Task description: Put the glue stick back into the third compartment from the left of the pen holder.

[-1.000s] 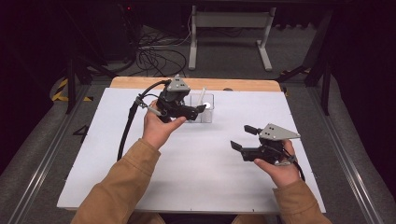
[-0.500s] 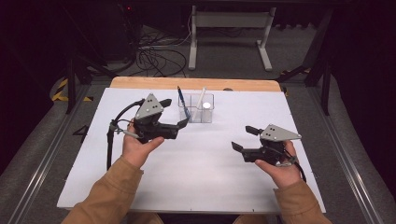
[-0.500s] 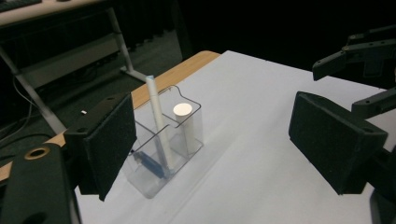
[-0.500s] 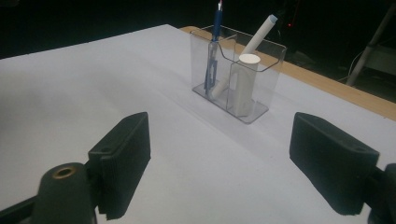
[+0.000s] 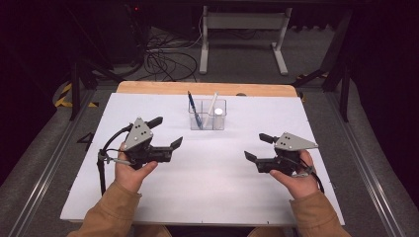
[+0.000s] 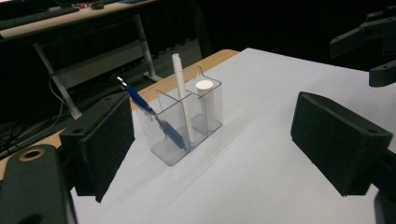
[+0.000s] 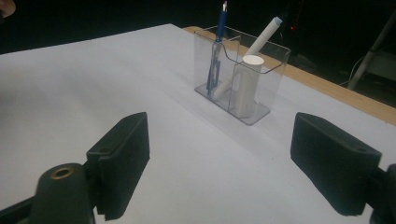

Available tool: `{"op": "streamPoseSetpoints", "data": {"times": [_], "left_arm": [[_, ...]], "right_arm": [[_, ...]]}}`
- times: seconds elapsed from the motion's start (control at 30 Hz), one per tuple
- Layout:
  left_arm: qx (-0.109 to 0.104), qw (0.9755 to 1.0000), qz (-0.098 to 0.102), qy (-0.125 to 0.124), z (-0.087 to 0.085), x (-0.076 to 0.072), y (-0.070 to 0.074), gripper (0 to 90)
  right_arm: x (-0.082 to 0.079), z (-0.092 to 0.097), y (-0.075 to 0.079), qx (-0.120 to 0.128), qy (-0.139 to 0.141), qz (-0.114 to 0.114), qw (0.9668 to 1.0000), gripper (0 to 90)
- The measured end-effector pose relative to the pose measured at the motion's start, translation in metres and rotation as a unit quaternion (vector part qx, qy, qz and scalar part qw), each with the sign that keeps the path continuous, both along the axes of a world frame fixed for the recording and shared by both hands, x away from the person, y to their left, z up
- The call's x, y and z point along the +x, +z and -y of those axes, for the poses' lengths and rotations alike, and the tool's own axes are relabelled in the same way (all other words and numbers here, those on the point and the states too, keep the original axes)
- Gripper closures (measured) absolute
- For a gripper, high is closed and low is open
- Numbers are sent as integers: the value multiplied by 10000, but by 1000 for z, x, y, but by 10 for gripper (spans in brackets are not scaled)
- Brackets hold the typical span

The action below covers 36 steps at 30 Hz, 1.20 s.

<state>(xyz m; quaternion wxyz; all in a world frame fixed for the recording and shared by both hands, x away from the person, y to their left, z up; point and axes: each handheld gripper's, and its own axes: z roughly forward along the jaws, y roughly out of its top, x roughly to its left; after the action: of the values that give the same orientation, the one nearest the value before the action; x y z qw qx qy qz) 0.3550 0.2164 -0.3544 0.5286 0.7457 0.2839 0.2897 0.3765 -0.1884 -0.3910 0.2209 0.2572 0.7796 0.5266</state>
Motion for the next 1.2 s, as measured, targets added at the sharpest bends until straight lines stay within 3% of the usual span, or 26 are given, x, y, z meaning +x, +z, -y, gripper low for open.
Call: {"op": "streamPoseSetpoints", "data": {"times": [0.33, 0.63, 0.77, 0.97, 1.1, 1.2], "left_arm": [[92, 9998, -109, 104, -12, -10, -19, 142], [509, 9983, -157, 250, -23, -18, -32, 140], [466, 9981, -305, 263, -28, -22, -37, 144], [468, 9978, -389, 258, -34, -29, -50, 141], [440, 9981, -376, 226, -39, -27, -58, 141], [375, 9977, -528, 178, -40, -23, -63, 142]], "right_arm": [[-7, 1, -3, -247, 100, 52, 9996, 172], [-12, 2, -5, -236, 162, 63, 9996, 167], [-12, 1, -8, -308, 168, 12, 9994, 163], [-12, 1, -8, -216, 159, -4, 9996, 162], [-12, 1, -9, -127, 181, -82, 9997, 163], [-14, 2, -11, -28, 209, -155, 9997, 162]]}}
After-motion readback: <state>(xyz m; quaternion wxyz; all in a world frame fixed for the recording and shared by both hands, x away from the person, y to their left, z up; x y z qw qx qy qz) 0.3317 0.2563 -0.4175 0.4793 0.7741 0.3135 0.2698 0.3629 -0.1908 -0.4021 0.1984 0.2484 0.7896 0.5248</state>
